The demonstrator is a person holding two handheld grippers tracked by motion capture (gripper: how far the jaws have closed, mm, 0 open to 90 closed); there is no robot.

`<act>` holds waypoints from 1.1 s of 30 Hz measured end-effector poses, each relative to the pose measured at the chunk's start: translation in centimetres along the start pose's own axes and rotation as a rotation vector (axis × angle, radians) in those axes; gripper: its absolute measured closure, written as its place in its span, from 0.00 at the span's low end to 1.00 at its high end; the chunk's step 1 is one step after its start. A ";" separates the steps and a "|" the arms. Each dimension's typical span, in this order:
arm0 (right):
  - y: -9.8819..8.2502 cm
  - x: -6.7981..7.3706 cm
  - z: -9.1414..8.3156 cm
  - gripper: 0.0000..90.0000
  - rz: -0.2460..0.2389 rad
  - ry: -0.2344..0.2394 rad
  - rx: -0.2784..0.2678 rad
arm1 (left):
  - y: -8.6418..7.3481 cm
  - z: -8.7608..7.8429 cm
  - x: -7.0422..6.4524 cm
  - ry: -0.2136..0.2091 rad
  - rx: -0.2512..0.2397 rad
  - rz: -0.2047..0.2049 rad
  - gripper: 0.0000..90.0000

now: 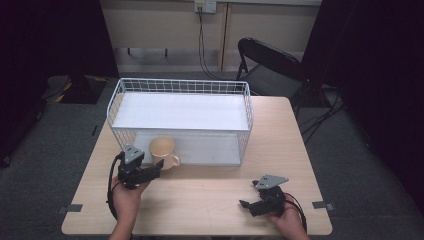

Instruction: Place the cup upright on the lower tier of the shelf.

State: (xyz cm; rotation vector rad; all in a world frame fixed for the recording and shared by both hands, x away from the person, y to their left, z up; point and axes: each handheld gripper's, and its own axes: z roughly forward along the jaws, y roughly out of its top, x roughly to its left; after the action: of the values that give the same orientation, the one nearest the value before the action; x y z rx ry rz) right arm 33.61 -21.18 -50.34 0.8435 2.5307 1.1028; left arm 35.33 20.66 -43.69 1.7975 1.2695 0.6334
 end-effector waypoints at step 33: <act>0.0 0.0 0.0 0.14 0.000 0.000 0.000 | -0.5 2.9 -0.3 0.052 0.019 -0.046 0.45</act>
State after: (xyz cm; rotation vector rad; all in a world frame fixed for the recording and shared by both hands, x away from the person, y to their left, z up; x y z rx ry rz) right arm 33.62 -21.17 -50.34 0.8436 2.5305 1.1030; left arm 37.19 19.50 -45.67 1.7725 1.3519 0.6477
